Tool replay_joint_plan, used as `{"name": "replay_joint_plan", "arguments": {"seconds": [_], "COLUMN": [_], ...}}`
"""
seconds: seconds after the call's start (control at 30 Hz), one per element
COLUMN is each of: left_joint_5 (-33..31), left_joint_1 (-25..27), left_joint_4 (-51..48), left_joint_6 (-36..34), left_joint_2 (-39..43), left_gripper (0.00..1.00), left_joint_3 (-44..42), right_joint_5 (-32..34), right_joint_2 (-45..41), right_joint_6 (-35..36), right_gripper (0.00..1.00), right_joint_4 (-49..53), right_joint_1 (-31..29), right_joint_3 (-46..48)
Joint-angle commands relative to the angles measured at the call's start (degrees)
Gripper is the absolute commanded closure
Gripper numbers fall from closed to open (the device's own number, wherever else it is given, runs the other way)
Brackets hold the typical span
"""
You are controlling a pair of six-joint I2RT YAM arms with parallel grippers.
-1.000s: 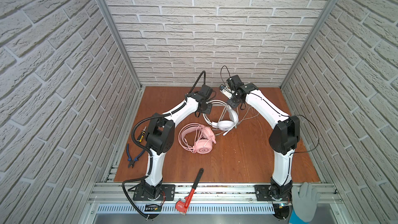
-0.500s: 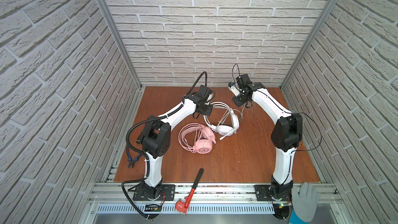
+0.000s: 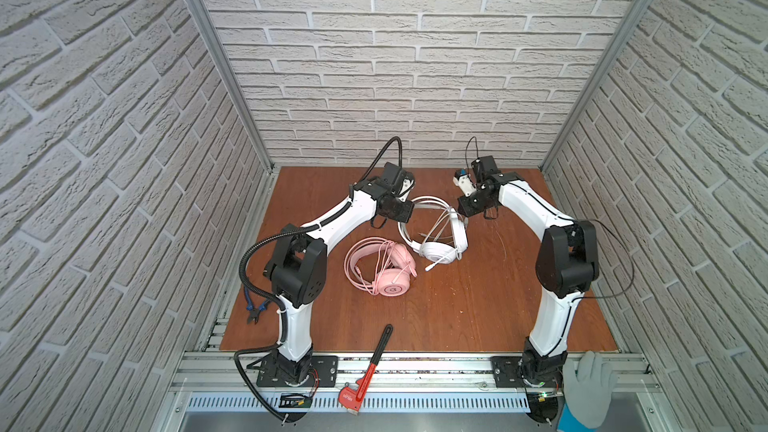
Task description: Wrap the headphones
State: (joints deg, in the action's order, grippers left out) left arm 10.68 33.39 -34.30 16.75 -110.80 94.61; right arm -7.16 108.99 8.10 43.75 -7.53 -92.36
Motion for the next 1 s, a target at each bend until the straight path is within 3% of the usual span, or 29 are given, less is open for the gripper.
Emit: {"name": "replay_joint_plan", "arguments": {"seconds": [0.0, 0.23, 0.57, 0.73, 0.83, 0.97], "left_joint_5": [4.74, 8.05, 12.4, 14.27, 14.39, 14.49], "left_joint_1": [-0.73, -2.17, -3.11, -3.11, -3.06, -2.98], "left_joint_4": [4.23, 5.44, 6.44, 6.49, 6.02, 5.83], "left_joint_6": [1.95, 3.26, 4.32, 5.06, 5.3, 5.81], "left_joint_2": [2.29, 3.1, 2.65, 2.59, 2.61, 2.69], "left_gripper": [1.0, 1.0, 1.0, 1.0, 1.0, 1.0], "left_joint_3": [-0.43, -0.91, 0.75, 2.17, 3.23, 4.05], "right_joint_5": [-3.2, -11.68, -21.54, -22.82, -22.56, -27.62], "right_joint_2": [-7.7, -17.65, -30.93, -26.51, -20.38, -18.12], "right_joint_6": [-2.43, -7.23, -14.0, -16.93, -23.75, -36.3], "right_gripper": [0.67, 0.62, 0.56, 0.54, 0.55, 0.53], "right_joint_4": [-4.6, -13.63, -34.63, -35.15, -32.3, -46.98], "right_joint_1": [1.67, 6.19, 6.33, 6.27, 6.24, 5.82], "right_joint_3": [3.77, 17.05, 41.26, 40.95, 37.88, 43.83]}}
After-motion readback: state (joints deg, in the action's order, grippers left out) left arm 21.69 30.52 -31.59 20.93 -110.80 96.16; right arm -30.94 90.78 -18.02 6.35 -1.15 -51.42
